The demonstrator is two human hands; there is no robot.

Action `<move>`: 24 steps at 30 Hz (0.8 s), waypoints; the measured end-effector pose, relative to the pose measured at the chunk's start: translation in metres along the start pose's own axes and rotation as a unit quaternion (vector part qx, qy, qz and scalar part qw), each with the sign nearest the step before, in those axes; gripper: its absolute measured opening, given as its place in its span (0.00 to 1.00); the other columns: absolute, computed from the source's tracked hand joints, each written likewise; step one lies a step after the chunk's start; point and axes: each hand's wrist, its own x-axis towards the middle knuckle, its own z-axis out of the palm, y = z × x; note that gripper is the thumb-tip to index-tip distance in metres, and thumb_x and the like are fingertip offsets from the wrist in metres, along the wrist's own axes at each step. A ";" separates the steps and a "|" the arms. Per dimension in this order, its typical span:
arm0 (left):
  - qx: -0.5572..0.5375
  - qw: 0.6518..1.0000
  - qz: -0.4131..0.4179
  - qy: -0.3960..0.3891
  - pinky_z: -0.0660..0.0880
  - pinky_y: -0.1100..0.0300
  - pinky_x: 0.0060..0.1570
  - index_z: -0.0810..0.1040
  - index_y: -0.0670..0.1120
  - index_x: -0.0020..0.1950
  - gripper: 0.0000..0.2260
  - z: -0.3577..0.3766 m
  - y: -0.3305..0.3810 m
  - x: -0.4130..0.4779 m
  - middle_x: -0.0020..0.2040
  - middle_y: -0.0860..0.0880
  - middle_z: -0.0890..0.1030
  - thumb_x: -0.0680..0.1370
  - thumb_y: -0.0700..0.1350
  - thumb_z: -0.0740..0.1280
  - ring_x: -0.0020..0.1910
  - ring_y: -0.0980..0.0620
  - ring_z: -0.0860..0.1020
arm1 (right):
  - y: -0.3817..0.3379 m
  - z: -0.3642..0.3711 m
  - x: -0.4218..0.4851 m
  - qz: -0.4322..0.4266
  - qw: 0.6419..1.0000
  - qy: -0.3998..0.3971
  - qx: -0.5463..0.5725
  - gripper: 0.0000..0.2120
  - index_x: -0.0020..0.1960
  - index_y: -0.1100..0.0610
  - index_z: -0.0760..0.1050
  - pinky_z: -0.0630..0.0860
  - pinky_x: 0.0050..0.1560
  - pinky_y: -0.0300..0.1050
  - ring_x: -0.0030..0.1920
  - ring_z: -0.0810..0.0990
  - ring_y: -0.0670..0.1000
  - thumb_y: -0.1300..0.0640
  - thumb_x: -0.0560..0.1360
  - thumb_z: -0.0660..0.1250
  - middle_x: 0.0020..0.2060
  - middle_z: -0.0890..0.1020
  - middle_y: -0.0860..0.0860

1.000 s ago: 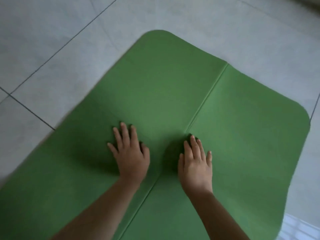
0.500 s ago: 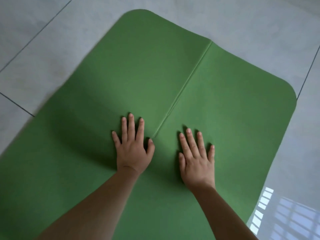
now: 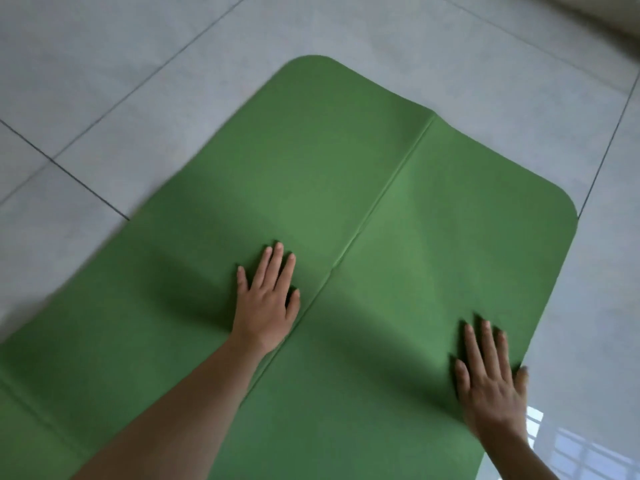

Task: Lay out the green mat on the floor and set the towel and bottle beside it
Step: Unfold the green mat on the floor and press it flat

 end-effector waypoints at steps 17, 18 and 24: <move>-0.021 0.976 -0.214 0.009 0.63 0.27 0.57 0.59 0.45 0.74 0.33 -0.005 -0.159 -0.090 0.76 0.41 0.56 0.72 0.60 0.54 0.75 0.43 0.54 | -0.442 0.011 -0.035 -0.550 0.834 -0.039 -0.023 0.28 0.77 0.49 0.43 0.34 0.71 0.59 0.71 0.27 0.52 0.46 0.79 0.43 0.71 0.32 0.45; -0.038 0.977 -0.210 0.017 0.65 0.27 0.56 0.64 0.44 0.72 0.31 -0.004 -0.160 -0.092 0.74 0.42 0.62 0.72 0.58 0.53 0.74 0.44 0.57 | -0.444 0.004 -0.023 -0.564 0.825 -0.023 -0.028 0.28 0.77 0.49 0.48 0.38 0.71 0.60 0.73 0.33 0.52 0.45 0.78 0.43 0.73 0.38 0.44; -0.063 0.970 -0.227 0.064 0.62 0.28 0.57 0.70 0.42 0.69 0.29 -0.002 -0.163 -0.091 0.73 0.46 0.65 0.71 0.52 0.55 0.73 0.47 0.59 | -0.436 -0.026 0.036 -0.514 0.849 0.095 -0.078 0.27 0.72 0.53 0.65 0.56 0.65 0.66 0.72 0.57 0.57 0.46 0.76 0.49 0.72 0.59 0.49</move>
